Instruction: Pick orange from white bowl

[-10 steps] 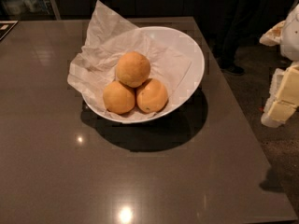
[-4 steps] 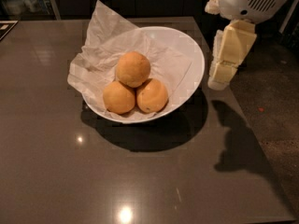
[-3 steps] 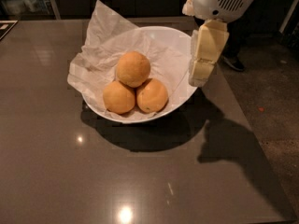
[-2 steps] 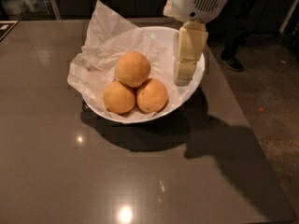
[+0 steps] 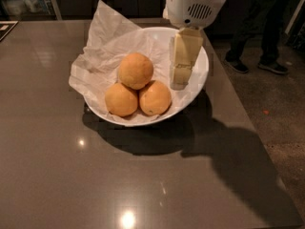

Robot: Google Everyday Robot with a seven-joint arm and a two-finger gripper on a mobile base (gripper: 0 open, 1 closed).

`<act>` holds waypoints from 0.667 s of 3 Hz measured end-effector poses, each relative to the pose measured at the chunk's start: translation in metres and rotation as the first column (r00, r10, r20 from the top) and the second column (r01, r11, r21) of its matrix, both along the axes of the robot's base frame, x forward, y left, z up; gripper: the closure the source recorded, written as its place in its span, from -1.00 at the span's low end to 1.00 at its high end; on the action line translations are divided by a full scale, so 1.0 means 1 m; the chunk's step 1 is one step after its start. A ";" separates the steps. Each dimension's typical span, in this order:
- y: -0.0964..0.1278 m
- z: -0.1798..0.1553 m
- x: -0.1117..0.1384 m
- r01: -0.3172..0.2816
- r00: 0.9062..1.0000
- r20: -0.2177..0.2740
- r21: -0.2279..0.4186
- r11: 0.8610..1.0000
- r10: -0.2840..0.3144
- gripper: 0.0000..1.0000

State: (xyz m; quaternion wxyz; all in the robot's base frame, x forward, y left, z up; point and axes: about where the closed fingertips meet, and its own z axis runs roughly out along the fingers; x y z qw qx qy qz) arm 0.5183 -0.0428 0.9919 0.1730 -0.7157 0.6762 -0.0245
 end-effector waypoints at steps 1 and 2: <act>0.011 -0.011 0.010 -0.006 1.000 -0.012 -0.012 1.000 0.006 -1.00; 0.019 -0.021 0.018 -0.012 1.000 -0.029 -0.017 1.000 0.011 -0.98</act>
Offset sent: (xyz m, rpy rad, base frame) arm 0.0233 0.0232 -0.0334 -0.0345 0.0682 0.0155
